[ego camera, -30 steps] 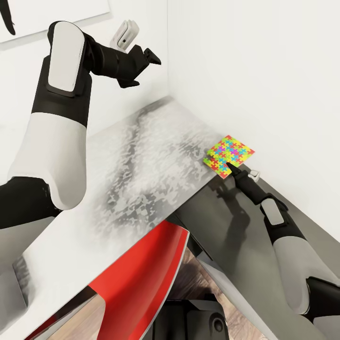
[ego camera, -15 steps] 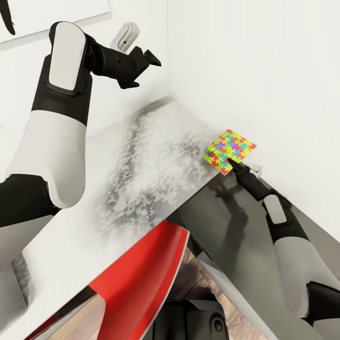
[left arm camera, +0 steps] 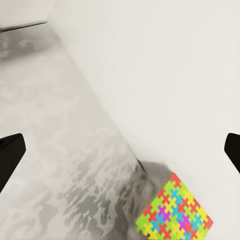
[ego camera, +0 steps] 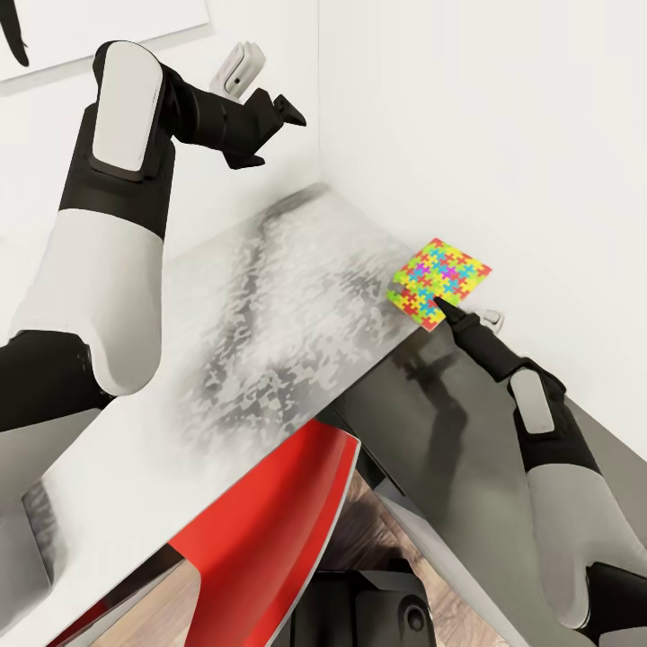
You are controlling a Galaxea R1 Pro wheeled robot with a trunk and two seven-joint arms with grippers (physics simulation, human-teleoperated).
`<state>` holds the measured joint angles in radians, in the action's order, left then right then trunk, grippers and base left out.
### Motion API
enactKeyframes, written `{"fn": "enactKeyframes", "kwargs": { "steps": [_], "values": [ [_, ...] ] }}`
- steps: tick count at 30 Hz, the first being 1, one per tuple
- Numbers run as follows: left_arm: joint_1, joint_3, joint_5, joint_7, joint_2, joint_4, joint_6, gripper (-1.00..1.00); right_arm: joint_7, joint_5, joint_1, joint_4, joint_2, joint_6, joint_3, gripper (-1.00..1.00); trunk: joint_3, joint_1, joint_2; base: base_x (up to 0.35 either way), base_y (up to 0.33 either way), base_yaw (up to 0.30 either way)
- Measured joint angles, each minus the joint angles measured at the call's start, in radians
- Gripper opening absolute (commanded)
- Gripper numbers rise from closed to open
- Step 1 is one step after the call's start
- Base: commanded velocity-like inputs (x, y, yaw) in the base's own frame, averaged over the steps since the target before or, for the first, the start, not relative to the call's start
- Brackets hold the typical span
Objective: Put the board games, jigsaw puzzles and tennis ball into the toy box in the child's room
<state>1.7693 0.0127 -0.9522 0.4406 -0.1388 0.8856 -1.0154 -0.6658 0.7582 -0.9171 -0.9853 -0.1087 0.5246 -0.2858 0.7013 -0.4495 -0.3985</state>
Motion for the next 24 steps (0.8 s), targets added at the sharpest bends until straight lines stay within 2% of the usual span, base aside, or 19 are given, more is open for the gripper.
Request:
{"fn": "enactKeyframes", "kwargs": {
  "steps": [3, 4, 6, 7, 10, 11, 14, 16, 19, 24],
  "values": [
    [0.002, -0.003, 0.0, -0.006, 0.005, -0.004, 0.0, 1.0, 0.018, 0.002, 0.034, -0.116, 0.025, 0.073, 0.003, -1.0, 0.0, 0.0, 0.0, 0.0, 0.0, 0.0],
    [0.002, -0.003, 0.0, -0.006, 0.005, -0.004, 0.0, 1.0, 0.019, 0.0, 0.034, -0.117, 0.025, 0.073, 0.003, -1.0, 0.0, 0.0, 0.0, 0.0, 0.0, 0.0],
    [0.009, -0.011, 0.0, -0.016, 0.012, -0.013, 0.0, 1.0, 0.046, 0.003, 0.049, -0.193, 0.044, 0.154, 0.005, -1.0, 0.0, 0.0, 0.0, 0.0, 0.0, 0.0],
    [0.009, -0.011, 0.0, -0.016, 0.012, -0.013, 0.0, 1.0, 0.046, 0.002, 0.049, -0.194, 0.044, 0.155, 0.005, -1.0, 0.0, 0.0, 0.0, 0.0, 0.0, 0.0],
    [0.025, -0.022, 0.001, -0.033, 0.027, -0.023, 0.0, 1.0, 0.081, 0.005, 0.065, -0.292, 0.074, 0.306, 0.008, -1.0, 0.0, 0.0, 0.0, 0.0, 0.0, 0.0],
    [0.025, -0.022, 0.0, -0.033, 0.027, -0.023, 0.0, 1.0, 0.081, 0.003, 0.065, -0.293, 0.074, 0.307, 0.008, -1.0, 0.0, 0.0, 0.0, 0.0, 0.0, 0.0],
    [0.038, -0.029, -0.016, -0.046, 0.047, -0.031, 0.001, 1.0, 0.105, 0.013, 0.079, -0.387, 0.108, 0.434, 0.009, -1.0, 0.0, 0.0, 0.0, 0.0, 0.0, 0.0],
    [0.042, -0.03, -0.029, -0.049, 0.055, -0.036, 0.001, 1.0, 0.111, 0.017, 0.085, -0.423, 0.117, 0.46, 0.011, -1.0, 0.0, 0.0, 0.0, 0.0, 0.0, 0.0],
    [0.051, -0.033, -0.077, -0.052, 0.079, -0.051, 0.002, 1.0, 0.123, 0.017, 0.107, -0.521, 0.134, 0.511, 0.013, -1.0, 0.0, 0.0, 0.0, 0.0, 0.0, 0.0],
    [0.056, -0.035, -0.115, -0.052, 0.1, -0.059, 0.004, 1.0, 0.128, 0.015, 0.121, -0.574, 0.14, 0.517, 0.017, -1.0, 0.0, 0.0, 0.0, 0.0, 0.0, 0.053]
  ]
}}
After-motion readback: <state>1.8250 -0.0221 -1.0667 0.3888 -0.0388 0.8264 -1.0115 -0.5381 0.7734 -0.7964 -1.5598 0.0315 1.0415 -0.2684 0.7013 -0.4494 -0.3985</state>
